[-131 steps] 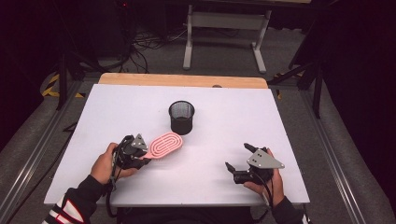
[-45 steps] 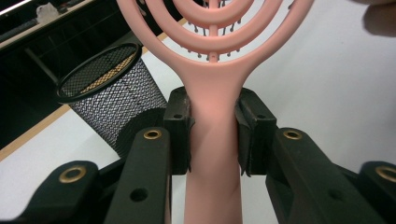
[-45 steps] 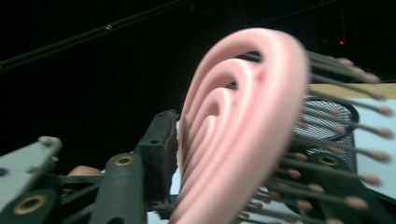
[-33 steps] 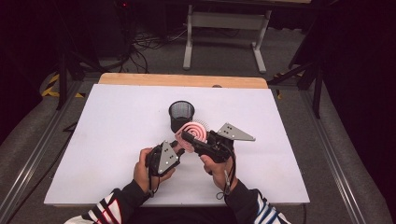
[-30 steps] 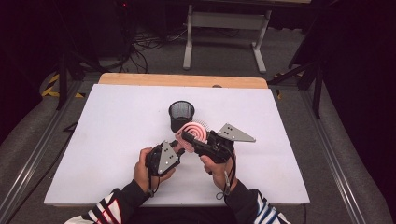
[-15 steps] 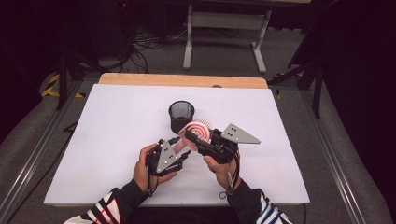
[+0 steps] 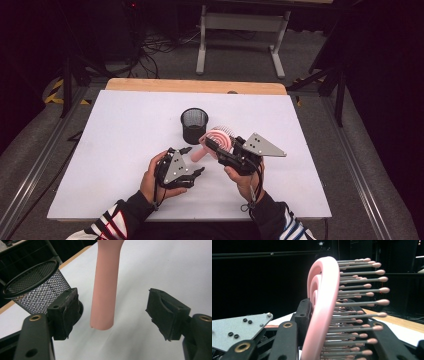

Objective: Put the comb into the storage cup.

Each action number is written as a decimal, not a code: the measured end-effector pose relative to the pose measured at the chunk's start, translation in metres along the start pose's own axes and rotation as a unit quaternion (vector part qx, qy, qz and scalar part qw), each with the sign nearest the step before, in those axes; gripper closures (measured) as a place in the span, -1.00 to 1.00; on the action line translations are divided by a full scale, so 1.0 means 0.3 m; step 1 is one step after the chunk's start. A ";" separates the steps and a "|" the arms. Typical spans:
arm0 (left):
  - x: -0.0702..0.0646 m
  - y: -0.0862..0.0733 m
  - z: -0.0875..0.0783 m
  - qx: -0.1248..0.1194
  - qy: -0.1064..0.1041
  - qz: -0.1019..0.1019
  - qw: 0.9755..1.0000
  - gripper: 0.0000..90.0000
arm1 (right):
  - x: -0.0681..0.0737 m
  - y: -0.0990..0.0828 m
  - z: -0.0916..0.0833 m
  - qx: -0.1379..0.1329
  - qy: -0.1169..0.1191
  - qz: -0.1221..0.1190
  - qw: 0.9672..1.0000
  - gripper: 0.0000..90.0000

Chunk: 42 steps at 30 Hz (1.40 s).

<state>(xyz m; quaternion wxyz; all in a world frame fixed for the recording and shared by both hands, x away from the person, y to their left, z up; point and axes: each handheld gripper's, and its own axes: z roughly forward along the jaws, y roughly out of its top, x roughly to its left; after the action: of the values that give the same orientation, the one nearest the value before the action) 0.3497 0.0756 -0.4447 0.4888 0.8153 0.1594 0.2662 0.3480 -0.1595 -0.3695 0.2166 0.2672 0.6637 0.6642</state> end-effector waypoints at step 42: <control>0.136 -0.067 -0.174 -0.034 -0.016 -0.017 0.999 -0.85 | -0.083 0.060 -0.125 -0.023 -0.050 -0.032 0.998 0.36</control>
<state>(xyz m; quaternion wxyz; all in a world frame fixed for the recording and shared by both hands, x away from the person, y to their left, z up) 0.3518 0.1434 -0.4312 0.5233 0.7997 0.1556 0.2499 0.3441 -0.2047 -0.3523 0.2766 0.2735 0.6448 0.6580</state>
